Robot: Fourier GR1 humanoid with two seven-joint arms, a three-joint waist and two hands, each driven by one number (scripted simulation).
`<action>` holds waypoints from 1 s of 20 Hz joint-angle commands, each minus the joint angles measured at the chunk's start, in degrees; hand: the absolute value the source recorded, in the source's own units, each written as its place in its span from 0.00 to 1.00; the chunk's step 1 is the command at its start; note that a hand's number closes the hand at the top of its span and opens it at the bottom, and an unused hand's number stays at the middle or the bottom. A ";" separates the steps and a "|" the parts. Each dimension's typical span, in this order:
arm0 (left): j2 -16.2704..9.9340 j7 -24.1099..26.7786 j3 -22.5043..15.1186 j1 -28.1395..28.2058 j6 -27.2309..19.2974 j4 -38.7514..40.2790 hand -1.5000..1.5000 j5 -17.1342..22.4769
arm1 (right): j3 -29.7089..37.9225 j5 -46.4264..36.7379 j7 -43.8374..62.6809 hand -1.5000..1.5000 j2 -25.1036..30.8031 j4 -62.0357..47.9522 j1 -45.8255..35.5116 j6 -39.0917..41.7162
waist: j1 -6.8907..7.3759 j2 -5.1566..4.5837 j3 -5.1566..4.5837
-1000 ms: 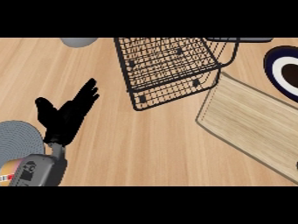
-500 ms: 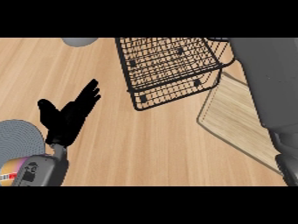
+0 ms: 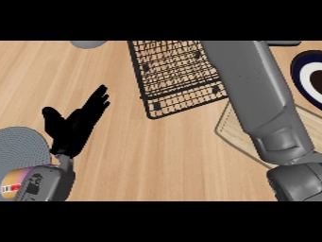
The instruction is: Pick the cupcake from the tray and place it in the tiered basket
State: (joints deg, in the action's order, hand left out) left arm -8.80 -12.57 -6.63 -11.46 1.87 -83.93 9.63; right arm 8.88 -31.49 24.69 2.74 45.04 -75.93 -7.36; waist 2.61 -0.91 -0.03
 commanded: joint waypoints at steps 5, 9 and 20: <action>-0.02 -0.80 0.14 -2.84 0.48 0.21 0.50 -0.54 | 1.46 9.25 -14.45 0.00 -2.69 -13.41 -5.34 -6.67 | 1.57 -0.33 -0.04; 0.25 -0.69 0.14 -0.36 0.01 -0.58 0.50 -0.82 | 1.62 11.03 -20.75 0.00 -2.72 -15.93 -7.76 -10.08 | 1.13 -0.08 -0.03; 0.58 1.54 1.15 2.35 -0.14 0.08 0.50 -1.15 | 8.03 13.96 -14.60 0.00 3.79 -17.04 -9.03 -22.68 | -1.93 0.91 -0.01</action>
State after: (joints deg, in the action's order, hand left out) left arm -7.41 -12.90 -6.45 -11.21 1.21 -83.67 8.36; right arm 15.12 -18.26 6.11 3.29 27.76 -85.01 -28.25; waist 1.93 -0.50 -0.05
